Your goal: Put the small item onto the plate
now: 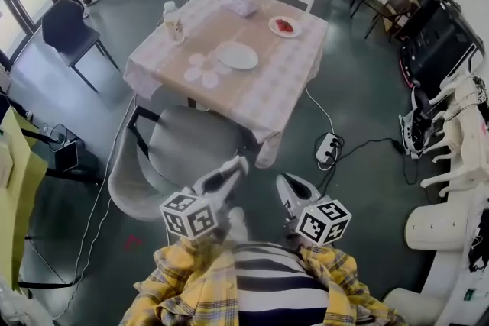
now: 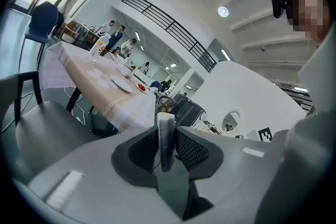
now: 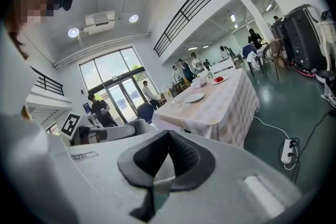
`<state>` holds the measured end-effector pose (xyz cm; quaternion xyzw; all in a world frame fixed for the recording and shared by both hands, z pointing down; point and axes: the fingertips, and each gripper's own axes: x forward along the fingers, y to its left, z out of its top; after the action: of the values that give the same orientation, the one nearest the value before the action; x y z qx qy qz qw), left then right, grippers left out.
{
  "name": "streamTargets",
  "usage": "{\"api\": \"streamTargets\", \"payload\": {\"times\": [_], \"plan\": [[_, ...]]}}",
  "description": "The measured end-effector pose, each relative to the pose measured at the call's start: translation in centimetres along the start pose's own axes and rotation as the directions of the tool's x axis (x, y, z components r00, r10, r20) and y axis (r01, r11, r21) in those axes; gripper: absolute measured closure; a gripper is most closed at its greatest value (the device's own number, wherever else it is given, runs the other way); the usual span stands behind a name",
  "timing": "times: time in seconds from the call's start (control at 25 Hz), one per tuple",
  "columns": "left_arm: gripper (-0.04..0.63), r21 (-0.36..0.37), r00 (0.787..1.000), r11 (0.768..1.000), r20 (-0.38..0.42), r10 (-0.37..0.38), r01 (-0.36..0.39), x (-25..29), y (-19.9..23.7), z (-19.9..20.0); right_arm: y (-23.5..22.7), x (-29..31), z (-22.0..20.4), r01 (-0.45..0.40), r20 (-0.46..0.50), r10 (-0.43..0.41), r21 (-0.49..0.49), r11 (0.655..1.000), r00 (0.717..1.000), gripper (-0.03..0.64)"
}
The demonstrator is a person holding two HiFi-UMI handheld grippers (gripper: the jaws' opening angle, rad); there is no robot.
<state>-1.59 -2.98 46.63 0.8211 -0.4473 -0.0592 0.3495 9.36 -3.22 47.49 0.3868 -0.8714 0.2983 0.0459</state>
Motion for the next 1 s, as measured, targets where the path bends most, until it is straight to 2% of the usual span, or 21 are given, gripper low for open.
{"api": "streamTargets", "payload": {"times": [0.44, 0.84, 1.0], "plan": [[0.508, 0.004, 1.0, 1.0, 0.016, -0.001, 0.001, 1.3, 4.4, 4.2, 0.0, 6.5, 4.2, -0.002, 0.001, 0.002, -0.066, 0.998, 1.0, 0.62], [0.508, 0.015, 0.999, 1.0, 0.041, -0.021, 0.02, 4.1, 5.3, 7.4, -0.7, 10.2, 7.0, -0.029, -0.027, 0.026, -0.105, 0.994, 0.999, 0.62], [0.508, 0.024, 0.998, 1.0, 0.057, -0.001, -0.001, 6.3, 6.1, 9.1, -1.8, 12.3, 8.4, -0.059, -0.037, 0.055, -0.114, 0.992, 0.998, 0.62]]}}
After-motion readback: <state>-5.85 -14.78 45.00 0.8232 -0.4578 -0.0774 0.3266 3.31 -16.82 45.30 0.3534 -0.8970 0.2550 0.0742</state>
